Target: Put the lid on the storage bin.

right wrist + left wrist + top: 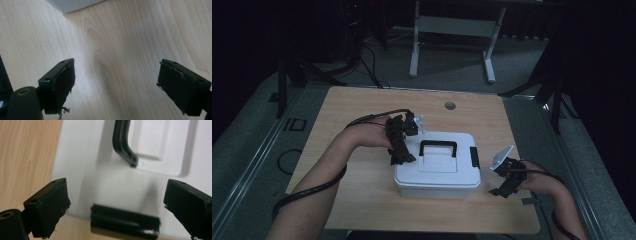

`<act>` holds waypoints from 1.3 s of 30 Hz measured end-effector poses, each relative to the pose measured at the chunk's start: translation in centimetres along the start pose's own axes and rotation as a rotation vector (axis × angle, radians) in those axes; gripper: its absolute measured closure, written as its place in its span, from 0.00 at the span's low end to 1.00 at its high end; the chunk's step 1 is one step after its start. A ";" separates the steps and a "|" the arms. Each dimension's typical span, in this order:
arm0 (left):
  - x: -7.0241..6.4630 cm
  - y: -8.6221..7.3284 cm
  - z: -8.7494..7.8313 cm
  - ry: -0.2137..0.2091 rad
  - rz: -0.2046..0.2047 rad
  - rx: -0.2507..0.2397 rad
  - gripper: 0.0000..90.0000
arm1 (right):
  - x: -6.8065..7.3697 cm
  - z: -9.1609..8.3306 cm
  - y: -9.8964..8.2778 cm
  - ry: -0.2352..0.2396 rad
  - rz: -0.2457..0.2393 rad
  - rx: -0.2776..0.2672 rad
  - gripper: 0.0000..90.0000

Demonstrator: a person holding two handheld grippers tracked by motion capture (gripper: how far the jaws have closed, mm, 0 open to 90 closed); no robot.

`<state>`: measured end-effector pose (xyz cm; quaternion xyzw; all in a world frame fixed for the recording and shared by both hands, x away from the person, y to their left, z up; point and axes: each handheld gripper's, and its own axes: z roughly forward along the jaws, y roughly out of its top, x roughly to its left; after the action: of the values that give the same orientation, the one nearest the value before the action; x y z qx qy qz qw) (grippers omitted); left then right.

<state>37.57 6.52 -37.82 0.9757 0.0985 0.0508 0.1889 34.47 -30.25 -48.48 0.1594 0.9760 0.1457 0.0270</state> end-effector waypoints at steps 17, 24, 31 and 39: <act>-0.9 -6.0 -2.1 0.006 -0.059 -0.039 0.06 | -0.3 -0.3 -0.1 -0.043 0.031 -0.015 0.15; -1.1 -8.8 -2.3 0.014 -0.095 -0.046 0.06 | -0.2 -0.3 0.0 -0.046 0.033 -0.011 0.15; -1.3 -12.0 -1.4 0.001 -0.158 -0.075 0.06 | -0.2 -0.2 -0.1 -0.058 0.032 -0.013 0.15; -1.9 -15.0 0.3 -0.003 -0.195 -0.090 0.06 | -0.3 0.2 -0.1 -0.062 0.035 -0.018 0.15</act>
<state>33.13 19.66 -43.85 0.9521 0.1902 0.0353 0.2367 34.71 -30.37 -48.72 0.1805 0.9704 0.1502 0.0561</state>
